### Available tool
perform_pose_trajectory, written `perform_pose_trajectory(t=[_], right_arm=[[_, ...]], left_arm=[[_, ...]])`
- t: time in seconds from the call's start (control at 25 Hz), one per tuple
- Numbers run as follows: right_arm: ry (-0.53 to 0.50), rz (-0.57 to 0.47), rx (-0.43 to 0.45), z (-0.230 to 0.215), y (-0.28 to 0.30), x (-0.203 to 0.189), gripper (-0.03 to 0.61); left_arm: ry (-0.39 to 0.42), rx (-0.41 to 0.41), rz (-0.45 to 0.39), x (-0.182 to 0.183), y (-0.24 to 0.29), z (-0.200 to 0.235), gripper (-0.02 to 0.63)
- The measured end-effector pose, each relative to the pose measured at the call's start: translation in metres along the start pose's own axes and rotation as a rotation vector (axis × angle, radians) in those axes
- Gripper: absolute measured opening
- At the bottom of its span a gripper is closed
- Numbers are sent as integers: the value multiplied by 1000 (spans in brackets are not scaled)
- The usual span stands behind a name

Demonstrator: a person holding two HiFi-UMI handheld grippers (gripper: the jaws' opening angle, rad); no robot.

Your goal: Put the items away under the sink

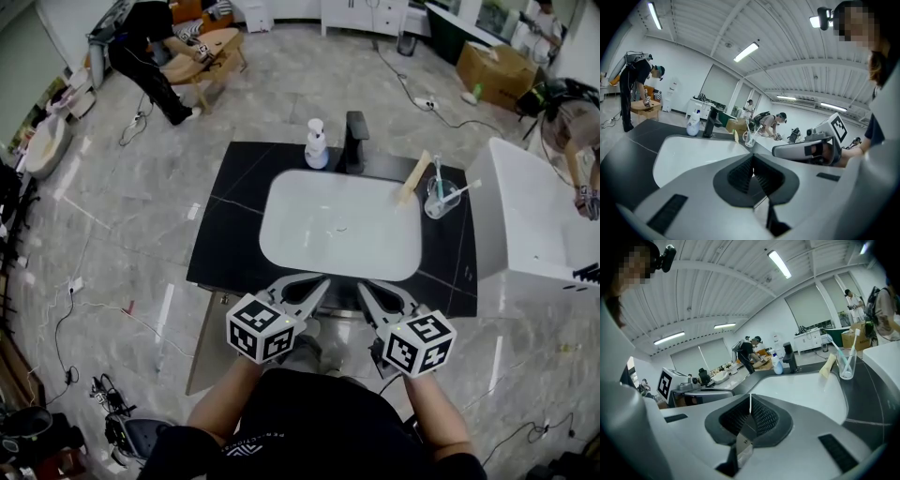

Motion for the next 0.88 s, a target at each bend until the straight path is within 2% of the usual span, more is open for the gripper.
perform_pose_trajectory(t=[0.88], right_arm=[[0,9,-18,-7,125,61,35]], left_arm=[[7,6,12,52,12,127,2]])
Point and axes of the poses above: the fingertips, and each gripper's own axes: y forward along the fingers, z to its left, x out of its top, the point moved 7 cm from there along -y, backward along the fingers, and after that the axes turned 14 degrees about -x, right-handed, at the moved point
